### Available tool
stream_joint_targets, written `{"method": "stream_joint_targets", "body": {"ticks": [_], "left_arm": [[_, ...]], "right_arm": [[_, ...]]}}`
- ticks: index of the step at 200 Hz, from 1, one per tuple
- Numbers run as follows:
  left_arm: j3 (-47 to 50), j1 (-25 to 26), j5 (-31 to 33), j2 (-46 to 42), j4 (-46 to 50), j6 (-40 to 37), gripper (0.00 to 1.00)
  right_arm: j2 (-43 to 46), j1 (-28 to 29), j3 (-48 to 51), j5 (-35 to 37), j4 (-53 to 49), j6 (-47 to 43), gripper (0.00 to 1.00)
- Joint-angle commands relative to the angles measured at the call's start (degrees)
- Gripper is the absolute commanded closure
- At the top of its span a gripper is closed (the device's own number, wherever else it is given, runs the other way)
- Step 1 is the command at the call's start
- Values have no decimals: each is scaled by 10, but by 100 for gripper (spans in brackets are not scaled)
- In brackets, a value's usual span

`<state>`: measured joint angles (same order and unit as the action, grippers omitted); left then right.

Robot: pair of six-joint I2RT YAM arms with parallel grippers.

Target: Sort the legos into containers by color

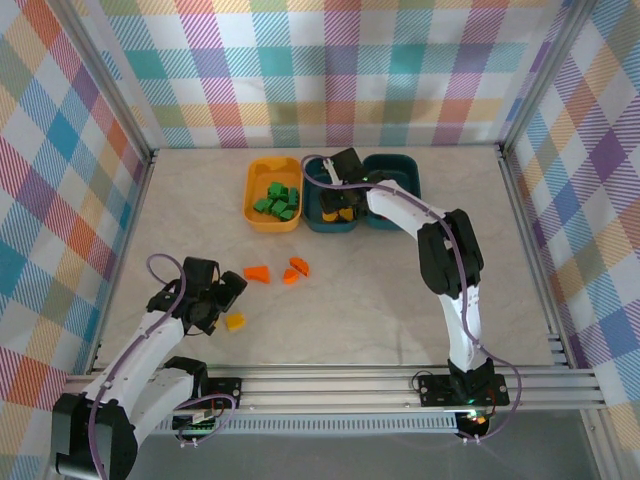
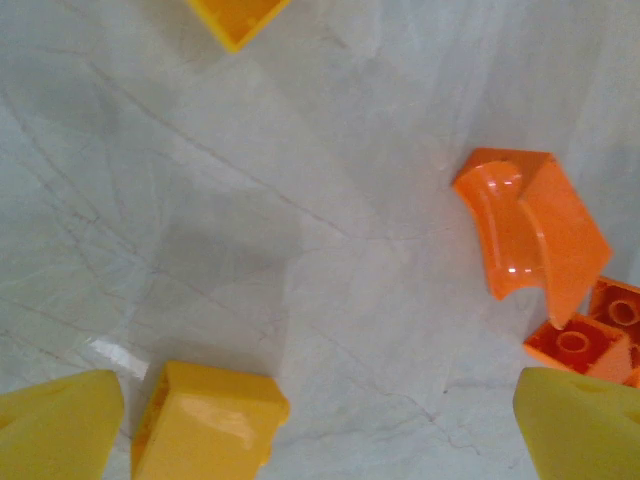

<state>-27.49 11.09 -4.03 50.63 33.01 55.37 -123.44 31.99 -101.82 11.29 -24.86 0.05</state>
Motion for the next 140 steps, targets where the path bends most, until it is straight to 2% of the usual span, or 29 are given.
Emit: {"method": "stream_joint_targets", "body": {"ticks": [1, 32, 68, 123, 140], "left_arm": [[-22, -5, -3, 6, 13, -23, 0], [-2, -5, -10, 11, -13, -12, 0], [27, -5, -28, 16, -44, 5, 0], [52, -4, -28, -39, -32, 13, 0], [62, -4, -27, -59, -39, 21, 0]], "right_arm": [[89, 18, 34, 34, 22, 22, 24], [189, 85, 162, 40, 78, 78, 30], [158, 170, 207, 17, 51, 76, 44], [126, 208, 246, -53, 22, 74, 41], [109, 210, 251, -47, 20, 79, 41]]}}
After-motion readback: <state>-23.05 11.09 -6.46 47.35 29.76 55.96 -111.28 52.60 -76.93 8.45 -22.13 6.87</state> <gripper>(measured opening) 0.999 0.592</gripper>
